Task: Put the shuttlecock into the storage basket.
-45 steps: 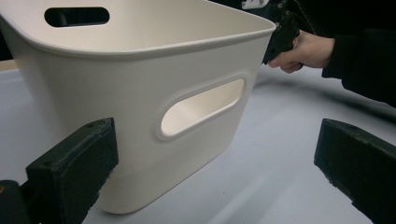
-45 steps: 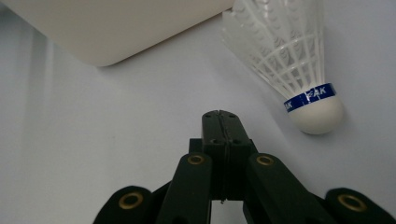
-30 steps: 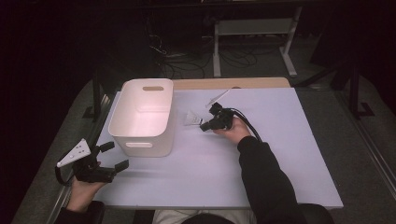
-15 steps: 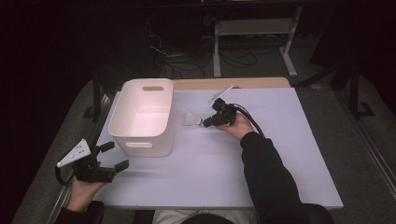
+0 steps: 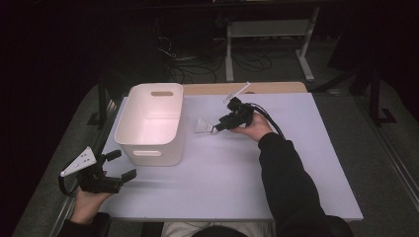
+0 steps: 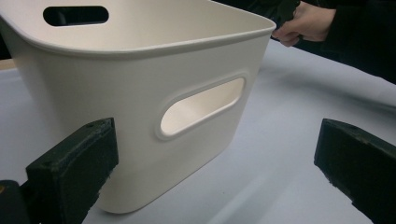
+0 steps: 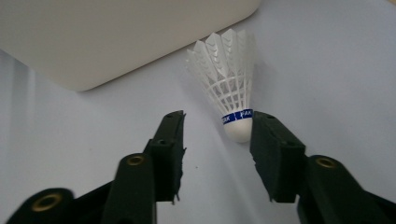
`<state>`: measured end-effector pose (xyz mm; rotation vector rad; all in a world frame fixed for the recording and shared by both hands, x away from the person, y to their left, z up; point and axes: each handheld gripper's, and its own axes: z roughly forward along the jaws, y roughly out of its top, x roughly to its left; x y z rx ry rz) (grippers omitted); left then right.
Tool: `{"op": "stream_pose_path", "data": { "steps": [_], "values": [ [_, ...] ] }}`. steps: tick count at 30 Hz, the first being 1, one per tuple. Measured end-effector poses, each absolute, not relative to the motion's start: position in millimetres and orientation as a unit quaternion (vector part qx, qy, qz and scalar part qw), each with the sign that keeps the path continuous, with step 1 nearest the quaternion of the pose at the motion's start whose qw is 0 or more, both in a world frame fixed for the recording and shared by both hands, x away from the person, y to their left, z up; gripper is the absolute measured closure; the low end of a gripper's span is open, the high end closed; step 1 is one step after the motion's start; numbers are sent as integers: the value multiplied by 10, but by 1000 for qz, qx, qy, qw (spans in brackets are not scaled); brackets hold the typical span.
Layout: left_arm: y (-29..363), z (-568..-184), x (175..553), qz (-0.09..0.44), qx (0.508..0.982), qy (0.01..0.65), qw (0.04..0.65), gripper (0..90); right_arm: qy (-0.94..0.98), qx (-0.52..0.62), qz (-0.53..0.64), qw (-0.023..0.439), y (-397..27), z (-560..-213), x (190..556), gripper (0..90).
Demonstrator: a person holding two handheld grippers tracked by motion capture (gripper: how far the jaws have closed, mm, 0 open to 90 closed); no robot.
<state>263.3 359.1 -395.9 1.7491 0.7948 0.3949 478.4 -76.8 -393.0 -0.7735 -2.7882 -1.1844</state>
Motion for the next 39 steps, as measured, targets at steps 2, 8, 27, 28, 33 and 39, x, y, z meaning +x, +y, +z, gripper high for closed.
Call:
{"op": "stream_pose_path", "data": {
  "steps": [2,8,27,28,33,39],
  "values": [
    [3590,-3960,2634,167,741,337,556,0,-895,-245,-373,1,-765,-3912,4796,413],
    [3590,-3961,2631,165,741,338,556,0,-906,-237,-352,-9,-747,-3884,4816,232],
    [3590,-3961,2629,164,741,337,557,0,-923,-210,-322,17,-562,-3880,4982,2],
    [3590,-3961,2629,164,741,337,557,0,-924,-212,-319,17,-558,-3889,4997,2],
    [3588,-3963,2629,163,743,336,555,0,-921,-221,-320,23,-586,-3898,5093,40],
    [3589,-3962,2627,163,742,336,557,0,-922,-224,-315,21,-602,-3939,5181,72]
  ]
}}
